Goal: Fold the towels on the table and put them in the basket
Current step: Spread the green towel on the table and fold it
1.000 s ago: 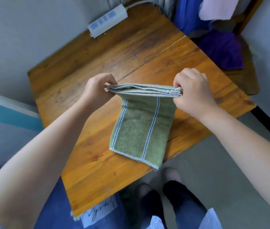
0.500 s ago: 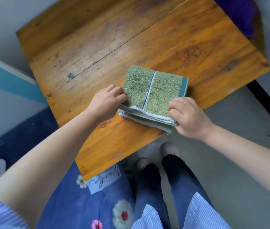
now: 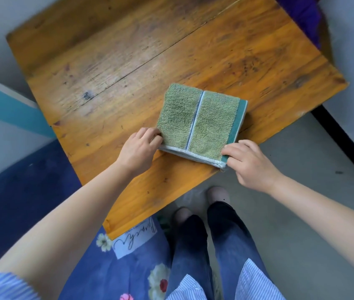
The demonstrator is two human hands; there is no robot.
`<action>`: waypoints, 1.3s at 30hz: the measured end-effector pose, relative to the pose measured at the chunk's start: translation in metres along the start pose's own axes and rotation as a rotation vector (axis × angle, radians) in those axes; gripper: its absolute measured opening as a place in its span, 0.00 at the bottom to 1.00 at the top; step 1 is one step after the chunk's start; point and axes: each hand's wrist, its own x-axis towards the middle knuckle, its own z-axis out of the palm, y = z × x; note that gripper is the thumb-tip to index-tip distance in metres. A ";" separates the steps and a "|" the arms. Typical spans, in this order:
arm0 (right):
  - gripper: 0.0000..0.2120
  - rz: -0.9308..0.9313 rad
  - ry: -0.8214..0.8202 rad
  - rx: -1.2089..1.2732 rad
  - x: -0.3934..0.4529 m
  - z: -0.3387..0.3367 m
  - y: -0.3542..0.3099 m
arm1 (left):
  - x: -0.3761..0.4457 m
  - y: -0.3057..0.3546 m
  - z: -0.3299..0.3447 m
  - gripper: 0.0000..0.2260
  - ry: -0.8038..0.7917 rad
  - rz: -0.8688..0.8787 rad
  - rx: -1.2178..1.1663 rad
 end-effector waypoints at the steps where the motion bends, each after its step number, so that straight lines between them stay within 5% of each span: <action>1: 0.13 0.012 0.004 -0.007 0.001 -0.002 0.000 | -0.002 0.002 -0.001 0.16 0.021 -0.012 -0.023; 8: 0.14 0.182 0.180 0.010 0.045 -0.014 0.007 | 0.024 0.036 -0.014 0.21 0.105 -0.407 -0.219; 14: 0.27 0.269 -0.107 -0.019 0.116 -0.014 0.020 | 0.062 0.072 -0.005 0.31 -0.113 -0.730 -0.299; 19: 0.34 0.264 -0.555 -0.090 0.130 -0.001 0.027 | 0.051 0.077 0.016 0.28 -0.249 -0.697 -0.145; 24: 0.41 0.302 -0.632 -0.107 0.131 0.008 0.034 | 0.053 0.078 0.012 0.27 -0.287 -0.731 -0.197; 30: 0.26 0.309 -0.717 -0.015 0.142 -0.007 0.032 | 0.051 0.077 0.017 0.24 -0.168 -0.775 -0.239; 36: 0.25 0.300 -0.515 0.175 0.190 -0.024 0.032 | 0.042 0.070 -0.004 0.24 -0.194 -1.043 -0.251; 39: 0.31 0.206 -0.735 0.182 0.224 -0.024 0.036 | 0.041 0.068 -0.007 0.26 -0.324 -1.110 -0.217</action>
